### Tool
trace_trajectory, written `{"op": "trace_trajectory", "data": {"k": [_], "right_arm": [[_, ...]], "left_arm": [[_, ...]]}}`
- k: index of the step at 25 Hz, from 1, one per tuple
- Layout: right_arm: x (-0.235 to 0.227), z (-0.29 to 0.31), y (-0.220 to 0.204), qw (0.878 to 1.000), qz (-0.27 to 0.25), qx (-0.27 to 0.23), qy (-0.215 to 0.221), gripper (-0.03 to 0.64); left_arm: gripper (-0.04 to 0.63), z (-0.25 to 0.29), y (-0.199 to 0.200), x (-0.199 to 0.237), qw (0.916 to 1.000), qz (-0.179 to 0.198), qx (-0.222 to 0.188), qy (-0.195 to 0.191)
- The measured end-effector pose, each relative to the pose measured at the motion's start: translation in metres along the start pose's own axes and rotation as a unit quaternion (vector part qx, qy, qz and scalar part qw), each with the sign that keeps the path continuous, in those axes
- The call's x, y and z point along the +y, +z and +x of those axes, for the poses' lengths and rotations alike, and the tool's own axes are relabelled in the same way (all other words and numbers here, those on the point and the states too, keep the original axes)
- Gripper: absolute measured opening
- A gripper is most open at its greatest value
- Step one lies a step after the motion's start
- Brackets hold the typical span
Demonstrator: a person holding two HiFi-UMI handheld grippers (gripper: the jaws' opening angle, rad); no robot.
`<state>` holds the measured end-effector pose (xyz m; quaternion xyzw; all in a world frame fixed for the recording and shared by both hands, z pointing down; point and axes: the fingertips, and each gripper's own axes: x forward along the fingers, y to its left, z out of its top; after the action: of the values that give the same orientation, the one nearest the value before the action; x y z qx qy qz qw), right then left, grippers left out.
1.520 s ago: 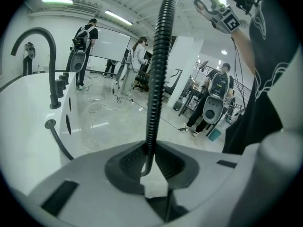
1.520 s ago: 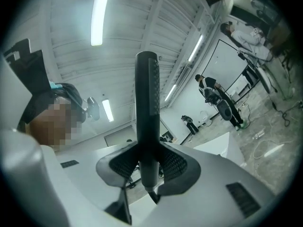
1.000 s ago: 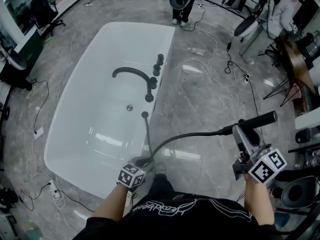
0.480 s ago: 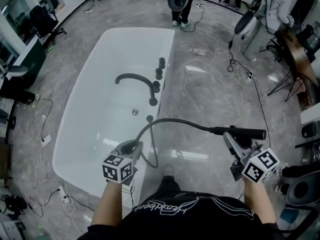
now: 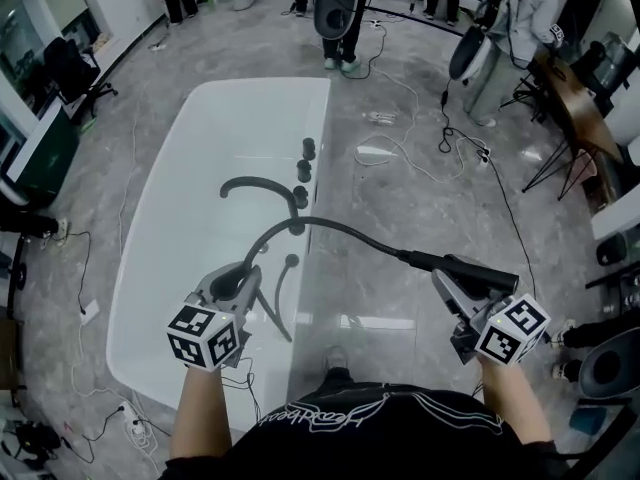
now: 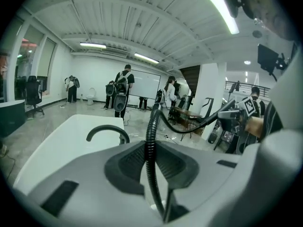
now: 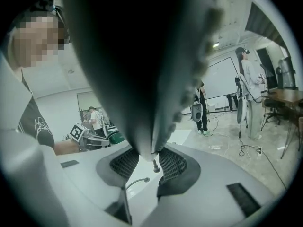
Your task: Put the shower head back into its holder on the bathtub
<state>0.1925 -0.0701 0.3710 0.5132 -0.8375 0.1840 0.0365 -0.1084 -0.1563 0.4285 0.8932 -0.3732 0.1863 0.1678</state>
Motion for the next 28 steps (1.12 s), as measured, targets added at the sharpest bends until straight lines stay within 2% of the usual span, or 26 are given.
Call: {"op": "trace_trajectory", "data": {"k": [4, 13, 16, 22, 28], "right_arm": [[0.0, 0.002, 0.015, 1.0, -0.006, -0.008, 0.003, 0.135], [-0.009, 0.026, 0.04, 0.999, -0.02, -0.045, -0.008, 0.135], [-0.004, 0.029, 0.051, 0.998, -0.012, -0.067, 0.0, 0.135], [0.003, 0.028, 0.072, 0.996, -0.034, -0.084, 0.011, 0.135], [0.001, 0.034, 0.086, 0.994, -0.042, -0.096, 0.023, 0.135]], "left_arm": [[0.061, 0.001, 0.04, 0.009, 0.9995, 0.012, -0.028, 0.002], [0.058, 0.002, 0.133, 0.033, 0.993, 0.073, -0.092, 0.004], [0.058, -0.001, 0.153, 0.034, 0.9902, 0.092, -0.105, 0.002], [0.058, -0.004, 0.194, 0.024, 0.9821, 0.134, -0.132, 0.003], [0.057, 0.003, 0.232, 0.014, 0.9753, 0.159, -0.153, 0.004]]}}
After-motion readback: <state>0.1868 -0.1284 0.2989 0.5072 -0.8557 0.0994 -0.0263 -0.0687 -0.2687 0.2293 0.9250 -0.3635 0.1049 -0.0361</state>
